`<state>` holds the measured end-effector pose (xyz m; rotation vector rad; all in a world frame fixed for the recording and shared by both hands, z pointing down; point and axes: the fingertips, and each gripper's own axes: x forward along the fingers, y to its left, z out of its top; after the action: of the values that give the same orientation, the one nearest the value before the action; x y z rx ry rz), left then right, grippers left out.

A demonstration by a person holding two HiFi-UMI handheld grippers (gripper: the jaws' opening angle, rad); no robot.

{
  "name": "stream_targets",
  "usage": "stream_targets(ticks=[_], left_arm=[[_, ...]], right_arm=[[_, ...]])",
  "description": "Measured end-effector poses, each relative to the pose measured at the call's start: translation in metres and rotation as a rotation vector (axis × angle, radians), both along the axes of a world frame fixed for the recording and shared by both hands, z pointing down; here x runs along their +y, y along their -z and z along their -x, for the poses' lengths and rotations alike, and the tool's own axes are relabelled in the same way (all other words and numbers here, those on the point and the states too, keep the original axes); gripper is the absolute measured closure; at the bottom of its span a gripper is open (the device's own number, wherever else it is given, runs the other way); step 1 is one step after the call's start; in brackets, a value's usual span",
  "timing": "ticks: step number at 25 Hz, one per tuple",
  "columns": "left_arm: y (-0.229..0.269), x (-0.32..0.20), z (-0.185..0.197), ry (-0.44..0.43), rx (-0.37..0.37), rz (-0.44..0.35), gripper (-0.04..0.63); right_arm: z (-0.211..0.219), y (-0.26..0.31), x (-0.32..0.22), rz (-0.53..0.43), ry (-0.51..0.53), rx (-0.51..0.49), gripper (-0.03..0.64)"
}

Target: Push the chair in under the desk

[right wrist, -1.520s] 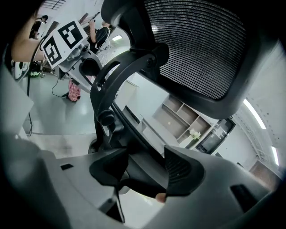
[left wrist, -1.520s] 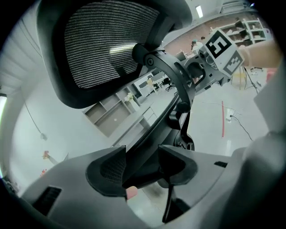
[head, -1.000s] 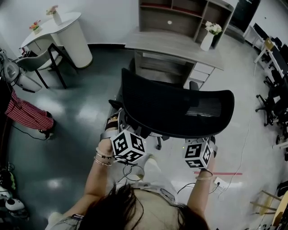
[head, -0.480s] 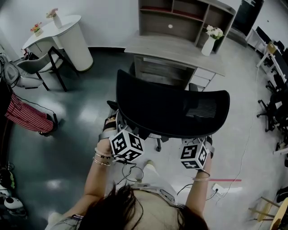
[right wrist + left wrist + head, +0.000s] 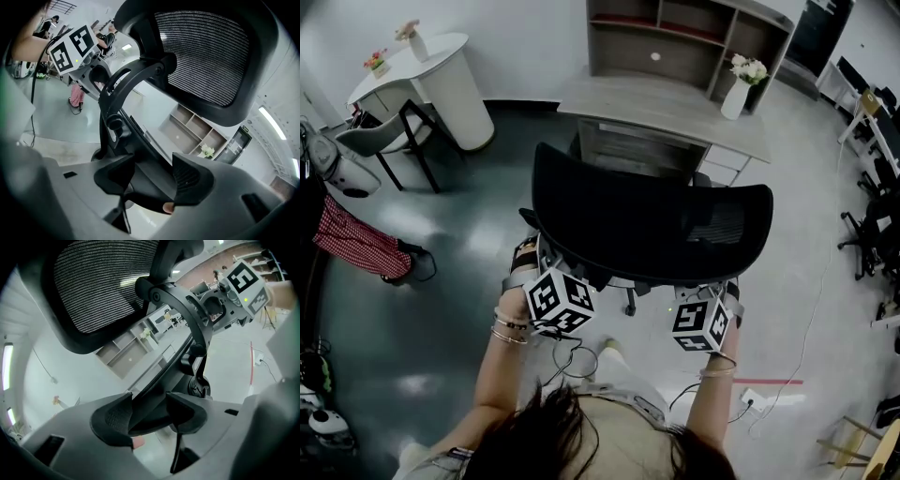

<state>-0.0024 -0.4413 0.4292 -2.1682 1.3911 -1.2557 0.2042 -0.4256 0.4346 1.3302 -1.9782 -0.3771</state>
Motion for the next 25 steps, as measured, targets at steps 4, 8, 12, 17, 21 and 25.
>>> stream_targets(ticks=[4, 8, 12, 17, 21, 25], left_arm=[[0.001, -0.007, 0.0, 0.001, -0.011, 0.001, 0.374], [0.0, -0.014, 0.0, 0.0, 0.0, 0.007, 0.374], [0.002, -0.021, -0.003, 0.0, 0.008, 0.007, 0.374], [0.001, -0.031, -0.004, -0.01, -0.007, 0.001, 0.374], [0.002, -0.038, -0.007, -0.013, -0.004, 0.002, 0.374], [0.001, -0.045, -0.009, -0.019, -0.009, -0.003, 0.374]], right_arm=[[-0.001, 0.001, -0.007, -0.005, 0.0, -0.002, 0.38], [-0.001, 0.0, -0.015, -0.005, 0.003, -0.003, 0.38], [-0.003, 0.001, -0.023, -0.007, 0.002, -0.005, 0.38], [-0.005, 0.001, -0.034, -0.006, -0.001, -0.005, 0.38], [-0.007, 0.002, -0.042, -0.003, -0.004, -0.005, 0.38], [-0.01, 0.001, -0.051, 0.0, -0.008, -0.004, 0.38]])
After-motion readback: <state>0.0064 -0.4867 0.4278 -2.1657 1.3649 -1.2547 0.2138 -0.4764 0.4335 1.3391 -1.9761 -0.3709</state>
